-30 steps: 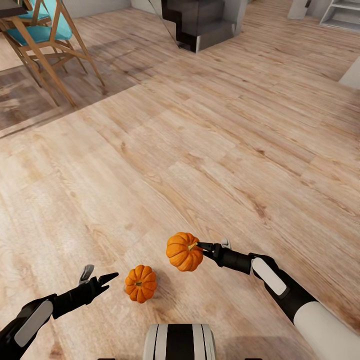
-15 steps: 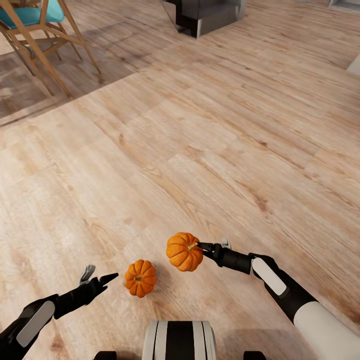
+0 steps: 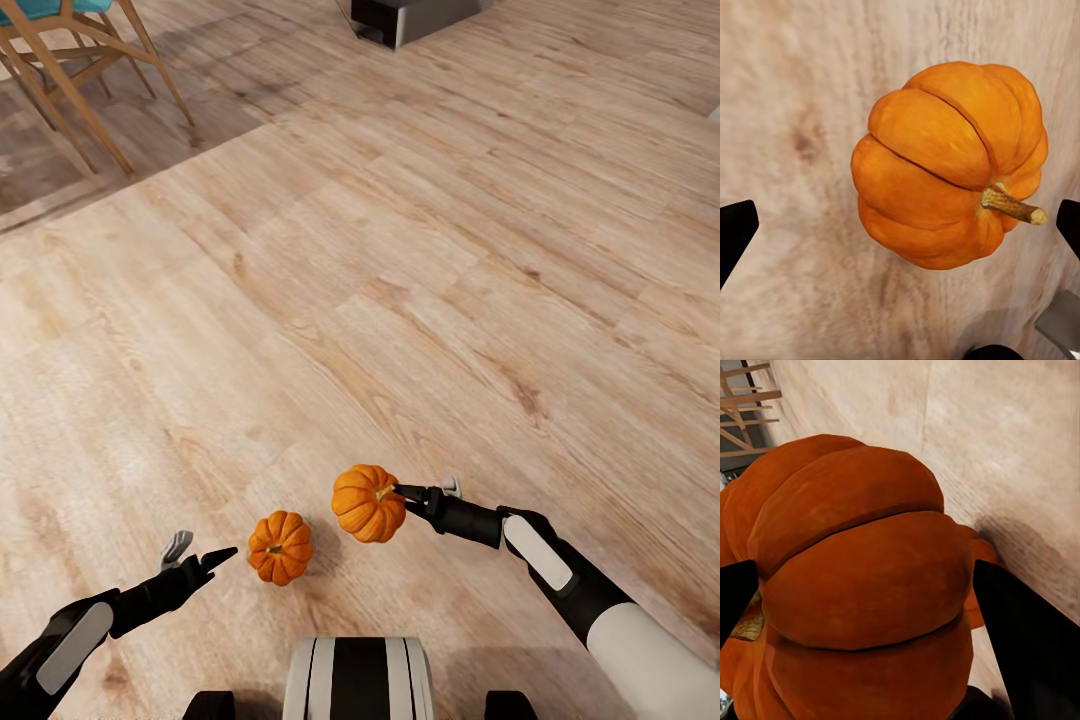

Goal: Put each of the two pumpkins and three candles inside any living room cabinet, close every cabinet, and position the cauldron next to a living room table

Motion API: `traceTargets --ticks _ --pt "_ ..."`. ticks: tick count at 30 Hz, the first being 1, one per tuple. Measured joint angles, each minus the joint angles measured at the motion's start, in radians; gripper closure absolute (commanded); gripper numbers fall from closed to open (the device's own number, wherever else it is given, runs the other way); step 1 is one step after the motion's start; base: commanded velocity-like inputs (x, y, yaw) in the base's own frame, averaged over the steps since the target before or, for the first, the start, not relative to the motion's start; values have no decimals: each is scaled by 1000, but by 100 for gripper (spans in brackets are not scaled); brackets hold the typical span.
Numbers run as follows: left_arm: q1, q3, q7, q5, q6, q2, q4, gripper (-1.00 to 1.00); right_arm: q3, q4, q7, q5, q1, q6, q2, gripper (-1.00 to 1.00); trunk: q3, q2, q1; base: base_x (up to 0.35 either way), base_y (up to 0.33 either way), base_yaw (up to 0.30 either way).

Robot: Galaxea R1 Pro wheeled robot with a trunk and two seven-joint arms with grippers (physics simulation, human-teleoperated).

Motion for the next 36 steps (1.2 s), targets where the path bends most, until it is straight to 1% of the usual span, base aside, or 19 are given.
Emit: traceTargets --ticks 3,18,36 --pt "0 -1 0 0 0 0 0 -100 0 0 0 0 0 0 0 100 0 0 0 0 -12 0" --pt "0 -1 0 -2 0 0 0 -100 0 0 0 0 0 0 0 100 0 0 0 0 -115 0" --pt "0 4 0 -2 0 0 0 -100 0 0 0 0 0 0 2 100 0 0 0 0 -7 0"
